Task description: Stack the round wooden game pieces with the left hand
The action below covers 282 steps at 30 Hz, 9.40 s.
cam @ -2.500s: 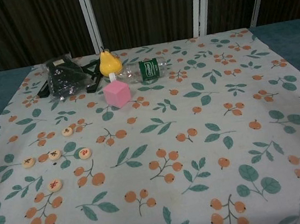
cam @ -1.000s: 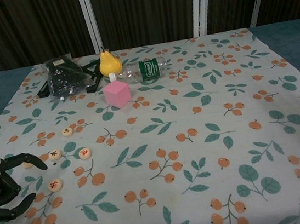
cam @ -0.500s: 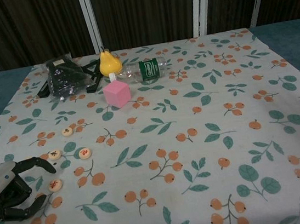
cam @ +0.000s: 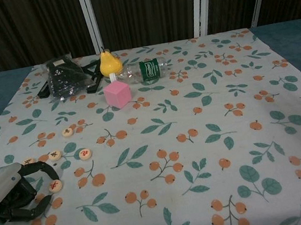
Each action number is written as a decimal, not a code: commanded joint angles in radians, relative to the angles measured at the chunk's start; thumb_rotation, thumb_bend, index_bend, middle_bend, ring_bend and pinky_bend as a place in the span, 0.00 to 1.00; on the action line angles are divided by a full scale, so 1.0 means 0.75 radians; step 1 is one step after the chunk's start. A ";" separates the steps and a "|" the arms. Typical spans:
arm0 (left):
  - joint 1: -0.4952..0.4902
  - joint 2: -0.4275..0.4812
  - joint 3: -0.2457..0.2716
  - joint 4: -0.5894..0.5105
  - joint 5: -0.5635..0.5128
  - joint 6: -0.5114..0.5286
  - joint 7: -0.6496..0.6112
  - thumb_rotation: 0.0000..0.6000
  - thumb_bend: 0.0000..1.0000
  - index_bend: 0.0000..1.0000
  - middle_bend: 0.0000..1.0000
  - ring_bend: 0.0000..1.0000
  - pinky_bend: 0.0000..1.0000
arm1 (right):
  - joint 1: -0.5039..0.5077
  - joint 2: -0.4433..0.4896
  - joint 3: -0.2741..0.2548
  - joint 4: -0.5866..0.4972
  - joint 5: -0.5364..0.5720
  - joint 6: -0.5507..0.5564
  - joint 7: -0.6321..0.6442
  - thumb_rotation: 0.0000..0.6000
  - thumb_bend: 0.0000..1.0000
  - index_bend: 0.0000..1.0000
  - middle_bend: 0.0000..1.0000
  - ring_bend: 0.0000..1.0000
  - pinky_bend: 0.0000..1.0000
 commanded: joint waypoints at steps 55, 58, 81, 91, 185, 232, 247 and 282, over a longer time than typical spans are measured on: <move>-0.081 0.086 -0.195 0.035 -0.262 -0.065 -0.029 1.00 0.42 0.47 1.00 1.00 1.00 | -0.001 -0.002 0.003 -0.005 0.008 -0.011 -0.010 1.00 0.20 0.00 0.00 0.00 0.00; -0.087 0.072 -0.197 0.049 -0.266 -0.065 -0.029 1.00 0.42 0.46 1.00 1.00 1.00 | -0.001 -0.002 0.002 -0.005 0.006 -0.011 -0.011 1.00 0.20 0.00 0.00 0.00 0.00; -0.111 0.039 -0.202 0.102 -0.310 -0.100 -0.019 1.00 0.41 0.44 1.00 1.00 1.00 | 0.000 -0.004 0.005 -0.005 0.011 -0.013 -0.014 1.00 0.20 0.00 0.00 0.00 0.00; -0.114 0.040 -0.204 0.092 -0.317 -0.098 -0.009 1.00 0.41 0.40 1.00 1.00 1.00 | 0.000 -0.001 0.003 -0.005 0.010 -0.013 -0.010 1.00 0.20 0.00 0.00 0.00 0.00; -0.177 -0.072 -0.207 0.053 -0.285 0.002 0.215 1.00 0.41 0.49 1.00 1.00 1.00 | -0.008 0.032 -0.003 -0.006 -0.010 0.005 0.057 1.00 0.20 0.00 0.00 0.00 0.00; -0.138 0.052 -0.210 -0.031 -0.382 -0.044 0.196 1.00 0.41 0.42 1.00 1.00 1.00 | 0.000 0.025 -0.006 -0.009 -0.011 -0.013 0.041 1.00 0.20 0.00 0.00 0.00 0.00; -0.137 0.063 -0.203 -0.063 -0.354 -0.025 0.184 1.00 0.41 0.37 1.00 1.00 1.00 | 0.000 0.025 -0.007 -0.010 -0.011 -0.011 0.043 1.00 0.20 0.00 0.00 0.00 0.01; -0.127 0.043 -0.132 -0.066 -0.337 -0.028 0.324 1.00 0.44 0.39 1.00 1.00 1.00 | 0.002 0.035 -0.012 -0.009 -0.021 -0.013 0.065 1.00 0.20 0.00 0.00 0.00 0.02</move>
